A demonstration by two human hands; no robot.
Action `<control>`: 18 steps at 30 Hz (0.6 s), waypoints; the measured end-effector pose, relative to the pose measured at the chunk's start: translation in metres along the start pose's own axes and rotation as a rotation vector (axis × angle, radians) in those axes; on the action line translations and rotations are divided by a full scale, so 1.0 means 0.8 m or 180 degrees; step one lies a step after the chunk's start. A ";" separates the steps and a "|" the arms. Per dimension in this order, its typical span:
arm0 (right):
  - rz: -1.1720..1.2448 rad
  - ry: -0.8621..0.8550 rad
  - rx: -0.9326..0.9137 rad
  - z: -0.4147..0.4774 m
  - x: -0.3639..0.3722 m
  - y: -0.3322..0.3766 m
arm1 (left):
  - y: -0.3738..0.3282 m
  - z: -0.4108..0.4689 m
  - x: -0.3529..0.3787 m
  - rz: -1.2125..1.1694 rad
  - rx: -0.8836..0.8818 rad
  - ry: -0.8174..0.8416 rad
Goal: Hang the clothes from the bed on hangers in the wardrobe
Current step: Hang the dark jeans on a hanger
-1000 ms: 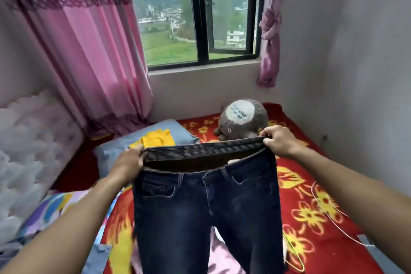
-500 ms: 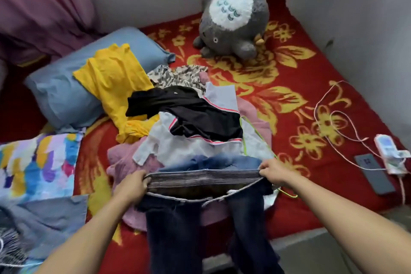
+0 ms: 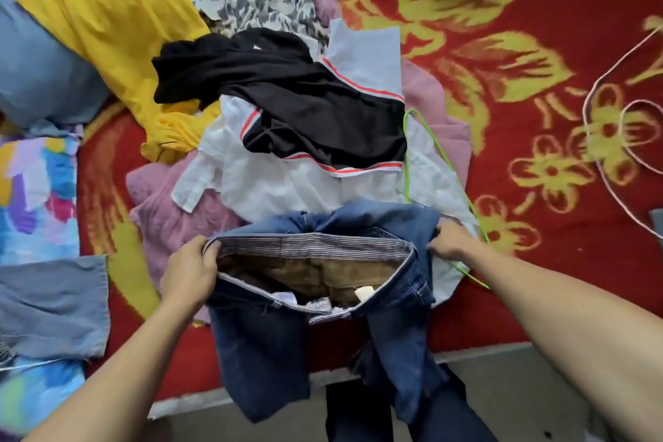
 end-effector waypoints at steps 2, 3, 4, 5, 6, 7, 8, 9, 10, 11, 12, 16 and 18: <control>-0.0049 0.0329 -0.0020 0.014 0.029 -0.007 | -0.001 -0.001 0.000 -0.0023 -0.0060 -0.0041; 0.0079 0.0440 -0.0007 0.011 0.035 -0.006 | -0.003 -0.002 0.000 -0.0041 -0.0072 -0.0045; 0.0263 0.0430 0.0004 0.011 0.035 -0.010 | -0.005 -0.003 -0.002 -0.0070 -0.0064 -0.0045; 0.0454 0.0350 0.0048 0.005 0.026 -0.011 | -0.009 -0.003 -0.004 -0.0103 -0.0035 -0.0049; 0.0561 0.0234 0.0102 0.001 0.012 -0.018 | -0.012 -0.003 -0.009 -0.0146 -0.0004 -0.0068; 0.0507 0.0041 0.0113 -0.004 -0.009 -0.024 | -0.015 -0.002 -0.015 -0.0195 0.0019 -0.0108; 0.0424 -0.0161 0.0135 -0.009 -0.032 -0.032 | -0.018 -0.001 -0.023 -0.0252 0.0033 -0.0160; 0.0312 -0.0366 0.0195 -0.022 -0.061 -0.036 | -0.022 -0.001 -0.031 -0.0309 0.0047 -0.0219; 0.0190 -0.0604 0.0224 -0.030 -0.090 -0.043 | -0.027 -0.001 -0.041 -0.0358 0.0067 -0.0277; 0.0121 -0.0914 0.0199 -0.047 -0.119 -0.042 | -0.032 -0.001 -0.050 -0.0391 0.0095 -0.0324; 0.0090 -0.1206 0.0198 -0.061 -0.147 -0.043 | -0.036 -0.001 -0.059 -0.0407 0.0125 -0.0350; -0.0175 -0.2177 -0.0011 -0.124 -0.222 0.000 | -0.059 -0.009 -0.084 -0.0487 0.0296 -0.0282; -0.0368 -0.2378 -0.0504 -0.158 -0.228 0.047 | -0.075 -0.018 -0.093 -0.0539 0.0384 -0.0239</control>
Point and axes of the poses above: each hand's wrist, its own z-axis towards the middle knuckle, its own x-axis out of the palm, y = z × x, the point moved 5 cm from there along z, towards the middle knuckle, and after that the axes turned 10 degrees about y, right-handed, at the moved point
